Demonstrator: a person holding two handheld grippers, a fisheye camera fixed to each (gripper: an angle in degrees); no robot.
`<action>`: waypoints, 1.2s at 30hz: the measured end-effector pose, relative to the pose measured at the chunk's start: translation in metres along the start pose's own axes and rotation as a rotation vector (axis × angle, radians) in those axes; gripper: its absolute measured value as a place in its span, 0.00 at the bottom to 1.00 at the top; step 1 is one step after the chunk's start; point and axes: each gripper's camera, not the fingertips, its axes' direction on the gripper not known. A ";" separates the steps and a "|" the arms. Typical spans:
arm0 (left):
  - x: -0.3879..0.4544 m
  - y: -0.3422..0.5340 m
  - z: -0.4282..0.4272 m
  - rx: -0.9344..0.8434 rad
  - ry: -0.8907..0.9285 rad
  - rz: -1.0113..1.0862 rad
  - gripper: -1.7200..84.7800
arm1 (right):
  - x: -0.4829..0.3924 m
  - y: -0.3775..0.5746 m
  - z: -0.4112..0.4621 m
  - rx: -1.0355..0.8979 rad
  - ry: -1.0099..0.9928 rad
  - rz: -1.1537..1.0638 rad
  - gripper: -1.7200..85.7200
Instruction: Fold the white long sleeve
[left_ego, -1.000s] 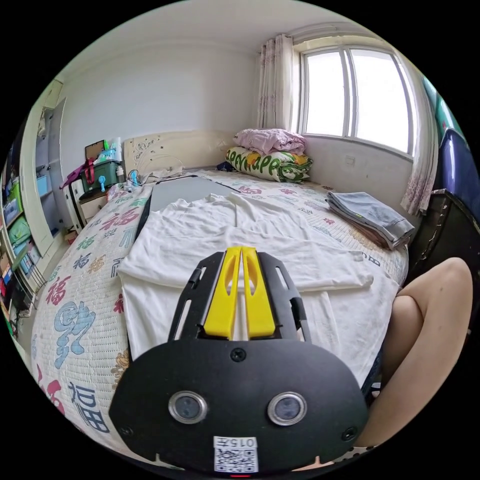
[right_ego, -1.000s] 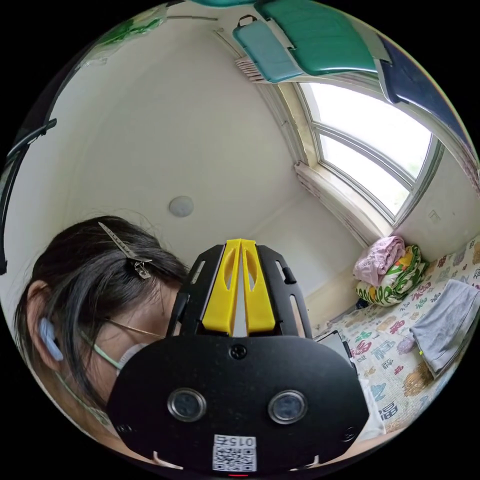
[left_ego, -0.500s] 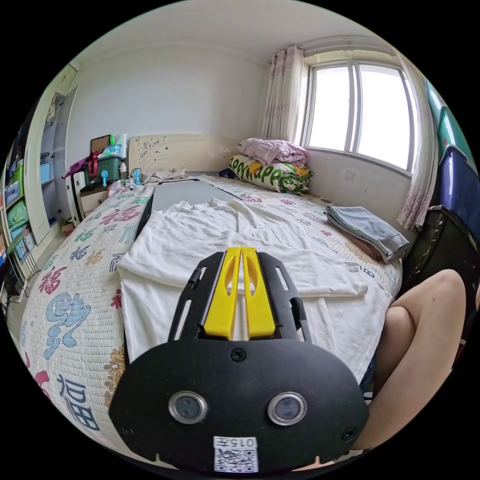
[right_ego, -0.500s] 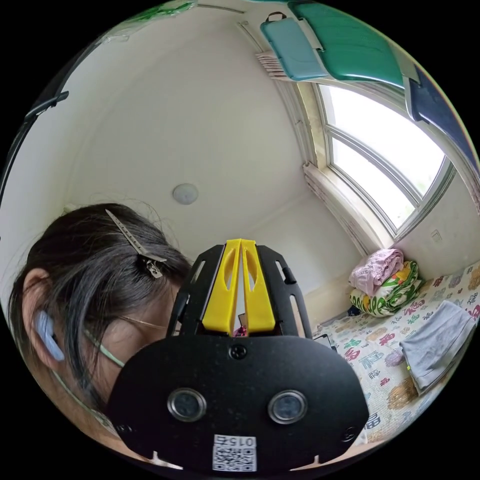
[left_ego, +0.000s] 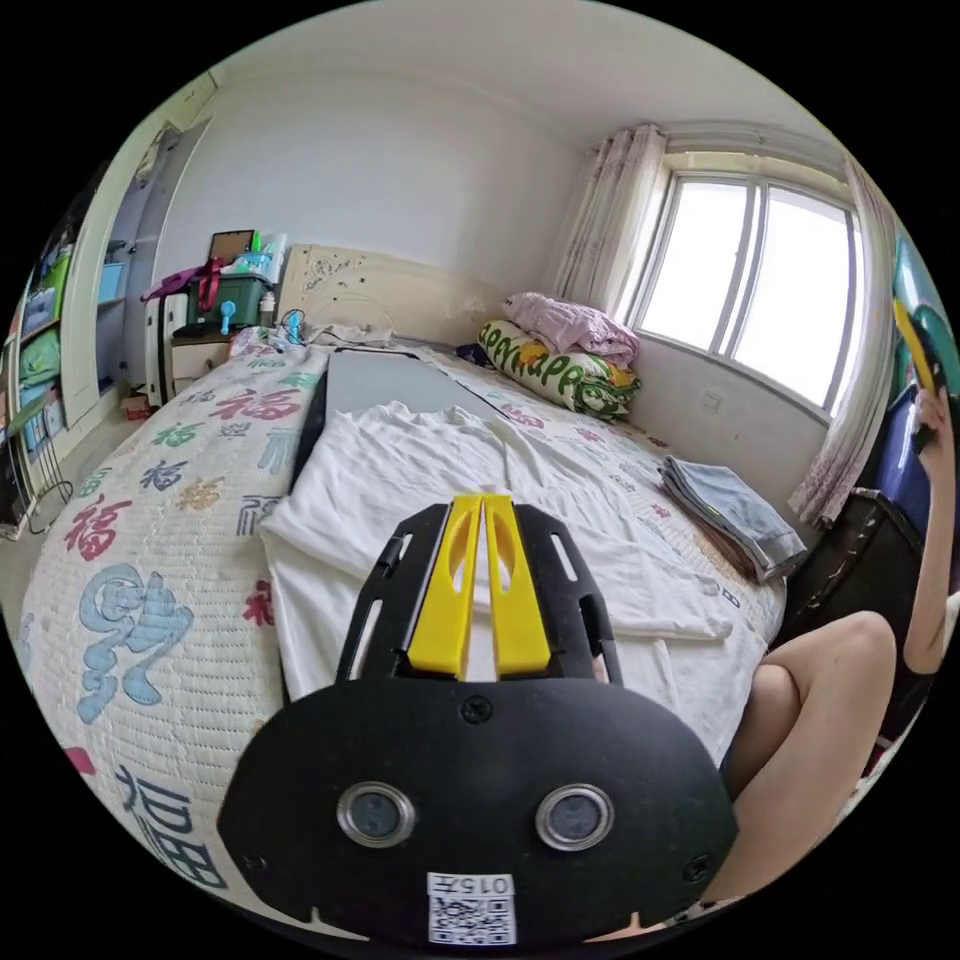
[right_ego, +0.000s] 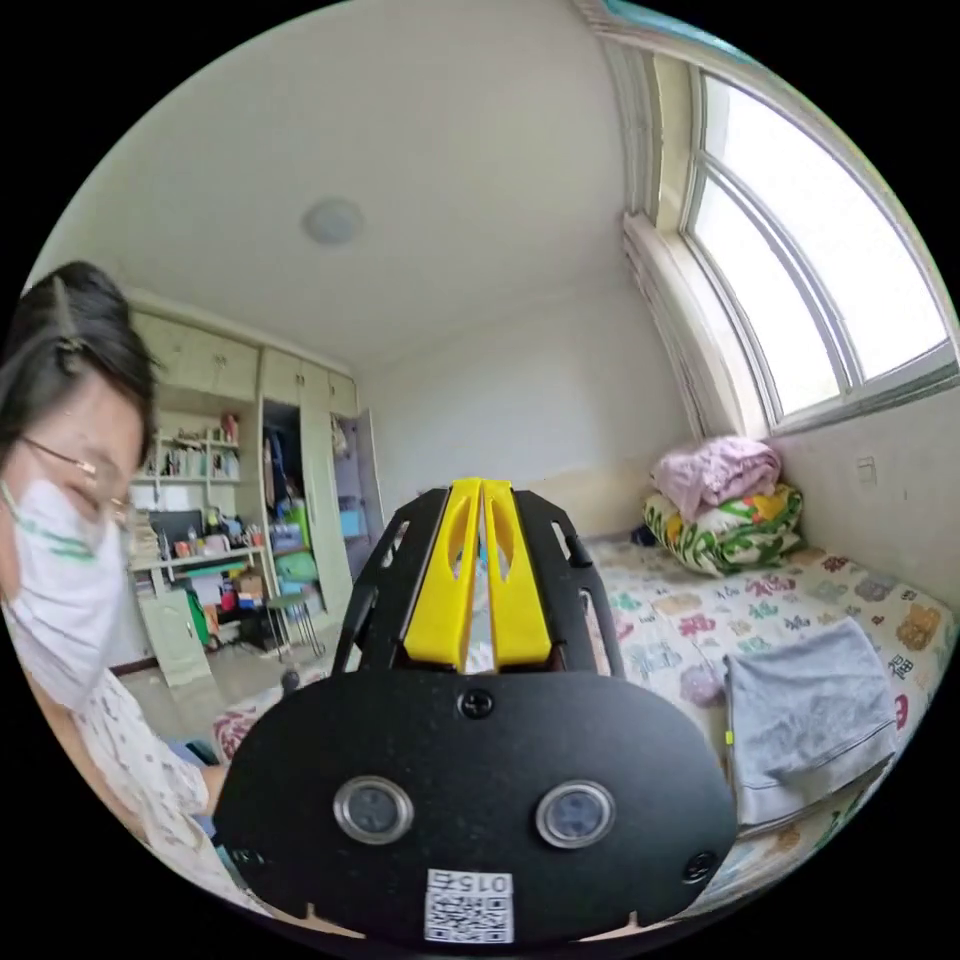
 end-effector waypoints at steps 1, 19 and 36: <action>-0.007 -0.011 0.003 -0.004 -0.008 0.001 0.03 | 0.016 0.008 0.026 -0.052 0.011 0.004 0.03; -0.134 -0.274 0.250 -0.278 -0.131 -0.110 0.13 | 0.323 0.261 0.662 -0.902 -0.031 0.147 0.14; -0.127 -0.314 0.327 -0.493 -0.229 0.049 0.12 | 0.393 0.376 0.871 -1.149 0.175 -0.088 0.12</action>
